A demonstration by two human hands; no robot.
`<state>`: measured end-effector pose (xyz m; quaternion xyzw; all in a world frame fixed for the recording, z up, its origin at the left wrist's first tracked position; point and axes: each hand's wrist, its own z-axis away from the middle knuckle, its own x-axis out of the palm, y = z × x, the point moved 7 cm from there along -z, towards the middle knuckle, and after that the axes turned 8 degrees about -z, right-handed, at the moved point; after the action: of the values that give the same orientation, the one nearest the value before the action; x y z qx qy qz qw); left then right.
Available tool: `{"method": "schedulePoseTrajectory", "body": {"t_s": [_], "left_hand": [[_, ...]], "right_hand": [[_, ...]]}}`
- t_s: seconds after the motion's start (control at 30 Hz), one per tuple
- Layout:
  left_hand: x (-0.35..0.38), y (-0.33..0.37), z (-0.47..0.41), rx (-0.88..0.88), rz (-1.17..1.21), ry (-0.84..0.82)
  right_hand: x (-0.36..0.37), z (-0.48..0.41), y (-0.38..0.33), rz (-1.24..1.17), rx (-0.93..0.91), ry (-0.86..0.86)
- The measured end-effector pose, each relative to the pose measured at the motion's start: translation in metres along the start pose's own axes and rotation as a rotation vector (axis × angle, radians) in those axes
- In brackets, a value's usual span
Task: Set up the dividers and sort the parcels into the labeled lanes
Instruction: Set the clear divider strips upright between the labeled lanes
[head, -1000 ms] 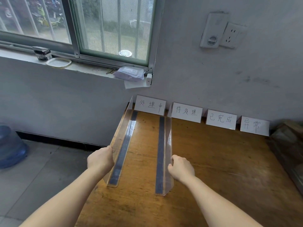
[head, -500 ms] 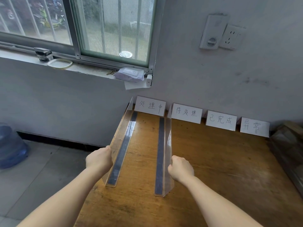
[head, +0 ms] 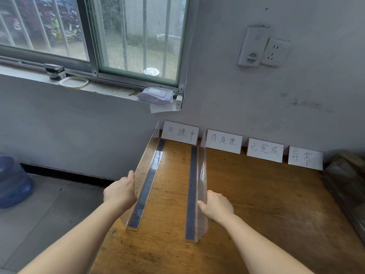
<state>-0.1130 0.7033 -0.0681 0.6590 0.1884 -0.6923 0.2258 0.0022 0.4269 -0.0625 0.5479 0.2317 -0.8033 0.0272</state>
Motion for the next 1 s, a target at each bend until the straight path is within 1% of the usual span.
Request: {"method": "schedulePoseTrajectory", "body": {"t_s": [0.23,0.47,0.63,0.77,1.0], "left_hand": [[-0.011,0.008,-0.003,0.039,-0.032,-0.008],[-0.024,0.025,-0.005,0.106,-0.134,0.046],[-0.039,0.047,-0.009,0.192,-0.164,0.114],[-0.049,0.070,-0.012,0.282,-0.209,0.135],[-0.071,0.125,-0.015,0.455,-0.242,0.191]], "right_hand": [[-0.005,0.001,-0.002,0.015,-0.001,0.018],[-0.017,0.001,-0.005,0.006,-0.013,0.041],[-0.029,0.002,-0.003,0.019,-0.019,0.079],[-0.044,0.006,0.000,0.048,-0.020,0.134],[-0.081,0.019,0.021,0.142,0.047,0.197]]}}
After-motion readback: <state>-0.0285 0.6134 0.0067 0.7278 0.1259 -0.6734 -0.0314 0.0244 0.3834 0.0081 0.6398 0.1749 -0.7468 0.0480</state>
